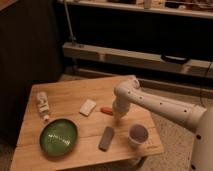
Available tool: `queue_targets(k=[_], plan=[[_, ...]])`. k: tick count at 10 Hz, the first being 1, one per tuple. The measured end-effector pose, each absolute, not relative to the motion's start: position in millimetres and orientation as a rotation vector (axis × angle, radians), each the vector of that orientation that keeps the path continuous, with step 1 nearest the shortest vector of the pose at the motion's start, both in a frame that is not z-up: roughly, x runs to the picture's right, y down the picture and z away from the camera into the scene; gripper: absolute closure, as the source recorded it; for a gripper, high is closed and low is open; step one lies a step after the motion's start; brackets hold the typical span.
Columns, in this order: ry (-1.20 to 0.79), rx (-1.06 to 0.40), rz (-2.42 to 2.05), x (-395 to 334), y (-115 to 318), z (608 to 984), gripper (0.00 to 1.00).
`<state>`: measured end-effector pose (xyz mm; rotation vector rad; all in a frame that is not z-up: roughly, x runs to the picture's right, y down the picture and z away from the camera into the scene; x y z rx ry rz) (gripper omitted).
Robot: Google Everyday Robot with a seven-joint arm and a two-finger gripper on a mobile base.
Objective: Place the white sponge in the ceramic bowl
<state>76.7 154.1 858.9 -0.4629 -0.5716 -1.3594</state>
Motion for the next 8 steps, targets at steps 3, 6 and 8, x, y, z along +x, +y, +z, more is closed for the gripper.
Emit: queue_targets(k=[3, 6, 8], plan=[[-0.529, -0.445, -1.383, 78, 125, 833, 0.50], [-0.557, -0.414, -1.407, 65, 63, 785, 0.22], [-0.701, -0.309, -1.423, 34, 14, 759, 0.20]])
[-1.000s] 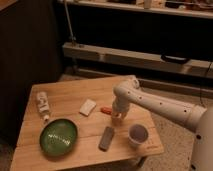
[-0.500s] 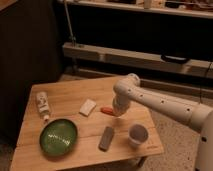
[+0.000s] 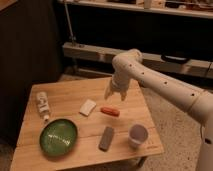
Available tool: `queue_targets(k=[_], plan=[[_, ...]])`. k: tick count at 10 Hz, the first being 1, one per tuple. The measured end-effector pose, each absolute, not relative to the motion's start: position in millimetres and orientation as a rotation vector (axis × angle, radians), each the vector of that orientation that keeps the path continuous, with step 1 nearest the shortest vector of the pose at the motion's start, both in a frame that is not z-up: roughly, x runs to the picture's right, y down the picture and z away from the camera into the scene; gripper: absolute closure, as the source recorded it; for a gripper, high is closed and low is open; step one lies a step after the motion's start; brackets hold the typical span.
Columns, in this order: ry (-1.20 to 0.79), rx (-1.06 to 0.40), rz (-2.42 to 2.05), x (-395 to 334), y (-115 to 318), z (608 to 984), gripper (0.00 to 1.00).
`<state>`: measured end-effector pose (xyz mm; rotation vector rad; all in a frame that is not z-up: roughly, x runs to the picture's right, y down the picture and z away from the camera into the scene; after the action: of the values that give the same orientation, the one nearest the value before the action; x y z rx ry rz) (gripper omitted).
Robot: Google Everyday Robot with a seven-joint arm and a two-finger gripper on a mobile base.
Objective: Place the white sponge in the ceramic bowl
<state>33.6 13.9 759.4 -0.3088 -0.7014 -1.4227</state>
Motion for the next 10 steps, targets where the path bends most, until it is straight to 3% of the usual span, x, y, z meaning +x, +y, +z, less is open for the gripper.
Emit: queue_targets(k=[2, 5, 10], plan=[[-0.847, -0.204, -1.422, -6, -18, 750, 0.20], [-0.950, -0.183, -1.440, -56, -31, 754, 0.20], [-0.897, -0.324, -1.475, -99, 18, 823, 0.20]])
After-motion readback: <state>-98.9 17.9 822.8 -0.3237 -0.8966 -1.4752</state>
